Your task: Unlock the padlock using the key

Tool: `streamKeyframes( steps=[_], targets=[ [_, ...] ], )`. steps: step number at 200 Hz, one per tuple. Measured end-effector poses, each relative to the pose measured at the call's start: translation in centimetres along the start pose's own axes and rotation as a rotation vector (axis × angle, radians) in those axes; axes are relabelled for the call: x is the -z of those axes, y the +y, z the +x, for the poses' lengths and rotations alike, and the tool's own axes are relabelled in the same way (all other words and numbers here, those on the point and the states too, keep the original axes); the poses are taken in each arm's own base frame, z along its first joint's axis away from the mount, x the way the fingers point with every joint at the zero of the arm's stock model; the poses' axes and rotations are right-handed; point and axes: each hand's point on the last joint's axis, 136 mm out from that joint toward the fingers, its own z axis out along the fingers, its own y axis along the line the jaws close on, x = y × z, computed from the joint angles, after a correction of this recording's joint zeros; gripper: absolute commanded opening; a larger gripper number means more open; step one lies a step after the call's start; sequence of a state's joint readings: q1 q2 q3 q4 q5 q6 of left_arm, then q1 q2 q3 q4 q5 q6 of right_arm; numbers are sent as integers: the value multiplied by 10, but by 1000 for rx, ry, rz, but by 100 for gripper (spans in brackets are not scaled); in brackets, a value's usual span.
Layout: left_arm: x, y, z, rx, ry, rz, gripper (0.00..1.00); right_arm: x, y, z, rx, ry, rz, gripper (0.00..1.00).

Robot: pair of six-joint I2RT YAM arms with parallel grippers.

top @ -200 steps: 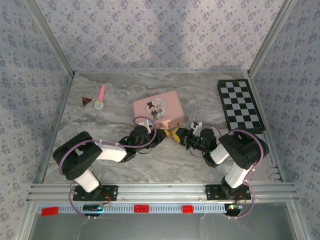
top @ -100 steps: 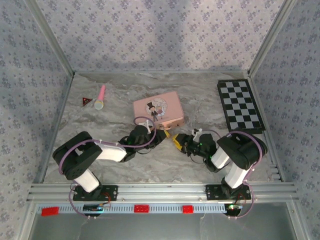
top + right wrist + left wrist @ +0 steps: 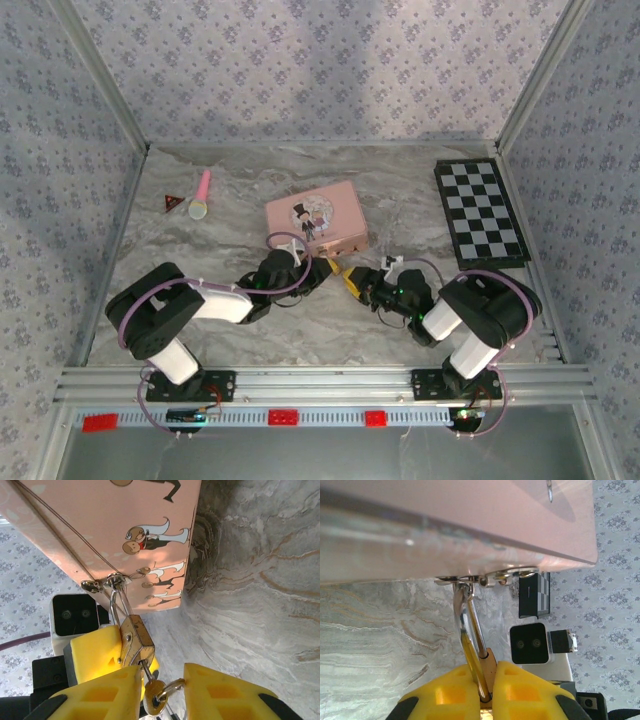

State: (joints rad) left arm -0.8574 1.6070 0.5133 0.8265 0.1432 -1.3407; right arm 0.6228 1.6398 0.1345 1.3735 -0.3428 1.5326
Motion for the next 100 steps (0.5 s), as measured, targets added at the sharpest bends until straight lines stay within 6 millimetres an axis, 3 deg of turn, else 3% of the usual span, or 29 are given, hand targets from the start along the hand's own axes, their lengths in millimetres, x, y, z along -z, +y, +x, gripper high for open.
streamKeyframes(
  steps=[36, 100],
  targets=[
    [0, 1, 0, 0, 1, 0, 0, 0, 2, -1, 2, -5, -6, 15],
    [-4, 4, 2, 3, 3, 3, 0, -1, 3, -1, 2, -6, -9, 14]
  ],
)
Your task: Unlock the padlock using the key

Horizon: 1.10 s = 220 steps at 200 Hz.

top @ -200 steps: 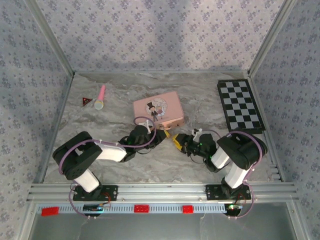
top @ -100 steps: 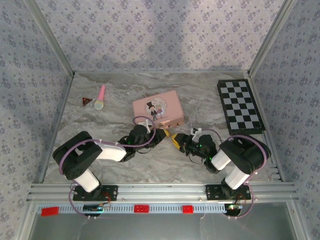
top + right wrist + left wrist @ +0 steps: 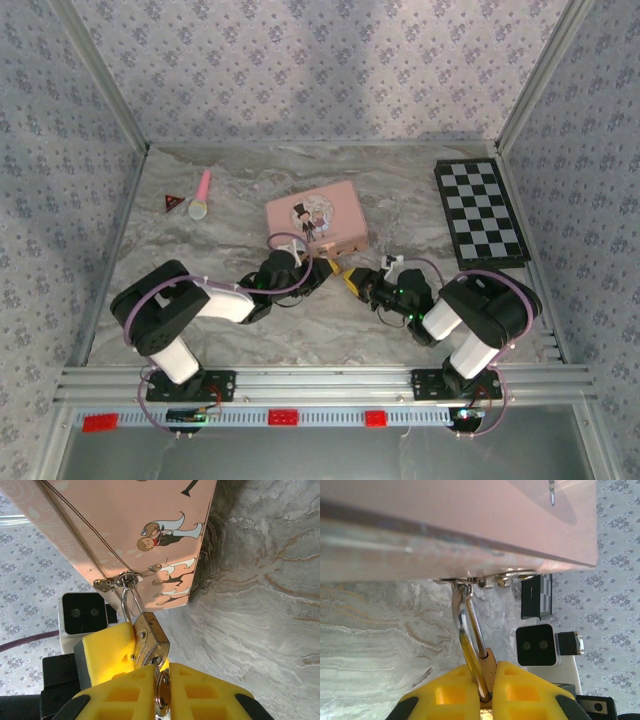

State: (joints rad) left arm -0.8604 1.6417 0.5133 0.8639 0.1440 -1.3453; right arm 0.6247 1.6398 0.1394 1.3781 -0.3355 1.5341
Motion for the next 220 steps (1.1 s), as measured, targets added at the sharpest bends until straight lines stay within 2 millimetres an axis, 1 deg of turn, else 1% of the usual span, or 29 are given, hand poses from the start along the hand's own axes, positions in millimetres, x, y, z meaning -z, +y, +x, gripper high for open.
streamKeyframes(
  steps=[82, 131, 157, 193, 220],
  targets=[
    [-2, 1, 2, 2, -9, -3, 0, -3, -3, -4, -7, -1, 11, 11],
    [-1, 3, 4, -6, -7, -17, 0, -4, -5, -5, -13, -2, 15, 27],
    [-1, 4, 4, -5, -4, -20, 0, -3, -5, -5, -13, -2, 15, 27],
    [-1, 4, 1, -6, -5, -20, 0, 2, -13, -3, -21, -1, 38, 27],
    [0, 5, 1, -8, 2, -21, 0, 4, -18, 0, -24, 4, 49, 24]
  ],
)
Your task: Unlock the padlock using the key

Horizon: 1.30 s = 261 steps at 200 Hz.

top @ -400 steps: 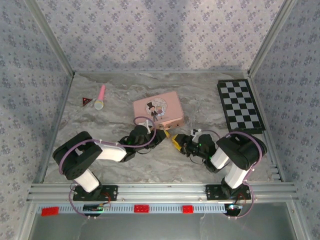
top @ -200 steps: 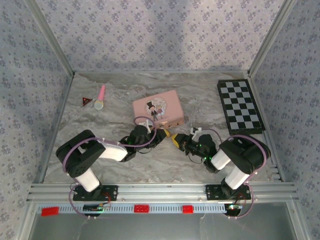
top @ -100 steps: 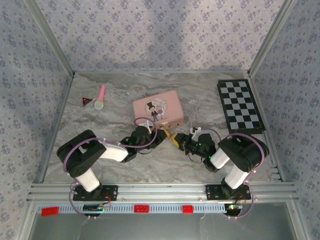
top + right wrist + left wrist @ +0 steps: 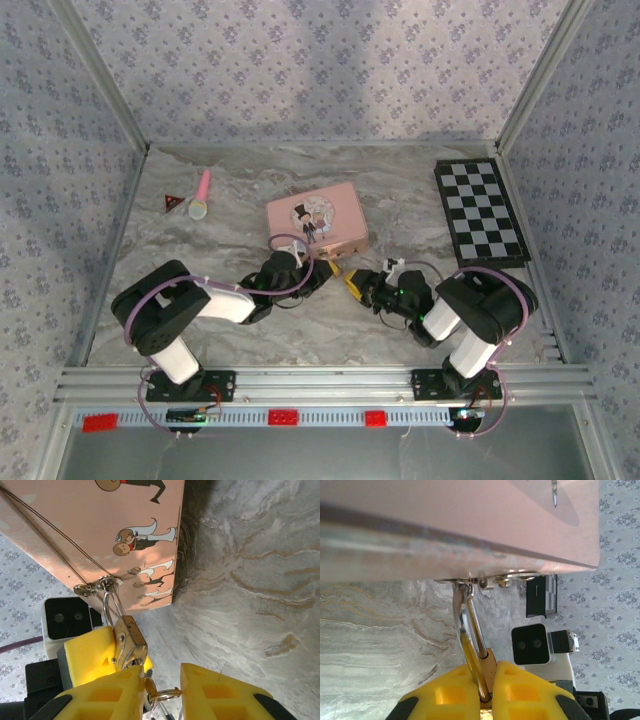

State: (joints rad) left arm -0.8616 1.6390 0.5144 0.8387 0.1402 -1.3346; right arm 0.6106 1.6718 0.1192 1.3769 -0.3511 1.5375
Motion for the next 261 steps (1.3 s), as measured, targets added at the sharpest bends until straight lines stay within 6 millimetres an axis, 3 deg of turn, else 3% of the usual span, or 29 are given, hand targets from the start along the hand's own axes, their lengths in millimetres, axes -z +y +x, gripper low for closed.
streamKeyframes(
  steps=[79, 180, 261],
  targets=[
    [0, 1, -1, -4, 2, -4, 0, 0, 2, 4, 6, 8, -6, 12],
    [0, 2, -2, -4, -8, -7, 0, -4, 5, 2, 8, 2, -10, 11],
    [-2, 1, -1, -10, -22, -2, 0, -8, 12, -3, 11, -9, -24, 1]
  ],
)
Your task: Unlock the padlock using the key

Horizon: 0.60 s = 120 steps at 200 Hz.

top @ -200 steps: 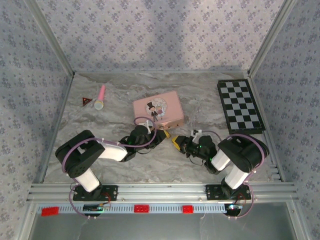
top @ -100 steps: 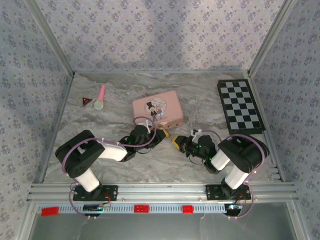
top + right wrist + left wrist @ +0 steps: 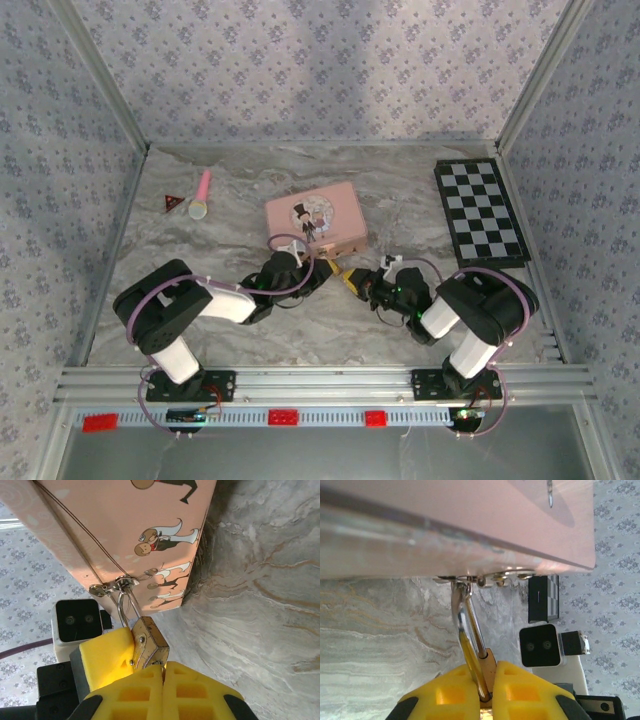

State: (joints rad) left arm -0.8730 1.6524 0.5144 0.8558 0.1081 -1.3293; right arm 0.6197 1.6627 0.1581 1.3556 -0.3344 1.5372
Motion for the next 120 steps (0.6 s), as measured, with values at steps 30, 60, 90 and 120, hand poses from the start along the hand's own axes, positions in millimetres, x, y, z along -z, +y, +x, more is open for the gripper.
streamKeyframes(
  steps=[30, 60, 90, 120],
  targets=[
    [0, 0, 0, -1, -2, -1, 0, 0, 0, -2, -3, 3, 2, 1],
    [0, 1, 1, -2, -6, -7, 0, -1, -2, -2, -7, 9, 11, 1],
    [0, 3, 1, -5, -4, -13, 0, -1, -3, -2, -5, 11, 17, 10],
    [0, 6, 3, -14, 9, -46, 0, 0, -7, -3, 11, 10, 33, 30]
  ],
)
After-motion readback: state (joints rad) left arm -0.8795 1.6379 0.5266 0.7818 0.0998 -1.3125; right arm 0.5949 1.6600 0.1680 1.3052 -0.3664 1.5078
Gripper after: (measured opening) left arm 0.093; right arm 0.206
